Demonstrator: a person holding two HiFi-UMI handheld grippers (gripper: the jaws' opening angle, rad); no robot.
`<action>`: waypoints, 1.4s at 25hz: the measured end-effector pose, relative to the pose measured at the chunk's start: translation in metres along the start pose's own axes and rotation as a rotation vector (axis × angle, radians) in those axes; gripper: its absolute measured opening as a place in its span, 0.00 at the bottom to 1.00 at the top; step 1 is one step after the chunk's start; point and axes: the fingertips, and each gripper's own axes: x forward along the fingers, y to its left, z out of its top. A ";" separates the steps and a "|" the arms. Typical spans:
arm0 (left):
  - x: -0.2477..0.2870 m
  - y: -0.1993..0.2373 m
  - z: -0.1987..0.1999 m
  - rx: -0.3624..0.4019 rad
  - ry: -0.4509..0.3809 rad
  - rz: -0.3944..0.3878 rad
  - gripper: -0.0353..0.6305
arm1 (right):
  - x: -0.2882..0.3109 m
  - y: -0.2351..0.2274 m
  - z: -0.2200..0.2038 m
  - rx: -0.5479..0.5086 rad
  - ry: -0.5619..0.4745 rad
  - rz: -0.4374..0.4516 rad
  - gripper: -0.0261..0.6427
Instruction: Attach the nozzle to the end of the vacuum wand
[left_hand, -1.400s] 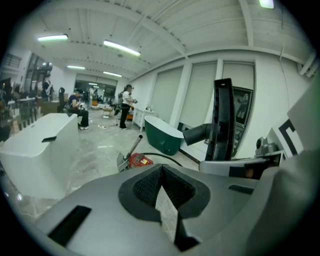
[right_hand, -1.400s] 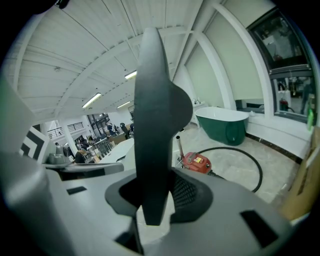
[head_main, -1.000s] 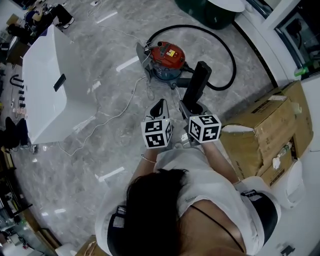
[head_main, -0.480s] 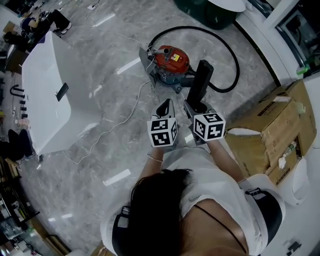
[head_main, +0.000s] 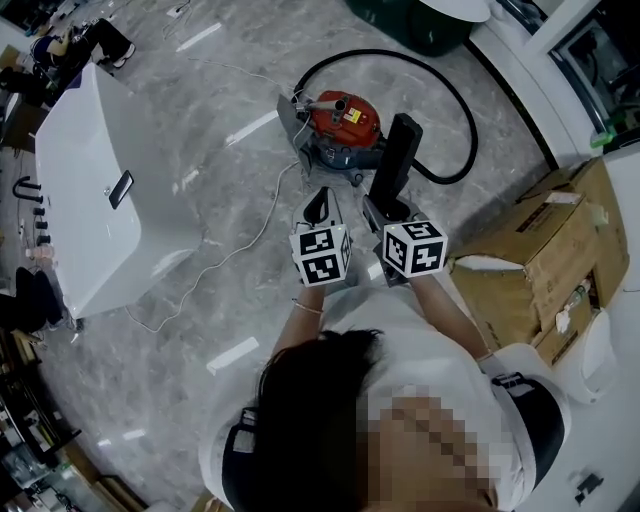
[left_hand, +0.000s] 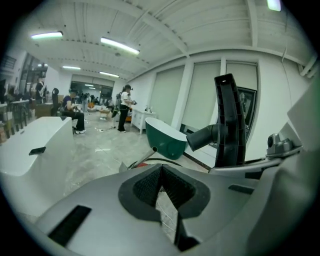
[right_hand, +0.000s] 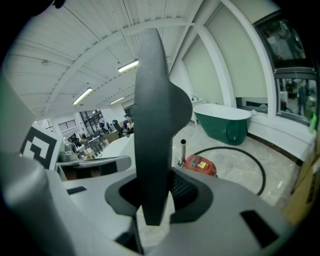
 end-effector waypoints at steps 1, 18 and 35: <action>0.002 0.002 0.003 0.010 0.002 -0.009 0.06 | 0.003 0.001 0.002 0.004 -0.007 -0.007 0.22; 0.035 0.026 0.026 0.103 0.030 -0.086 0.06 | 0.040 -0.002 0.024 0.037 -0.033 -0.062 0.22; 0.040 0.032 0.022 0.133 0.070 -0.091 0.06 | 0.043 -0.008 0.024 0.082 -0.055 -0.101 0.22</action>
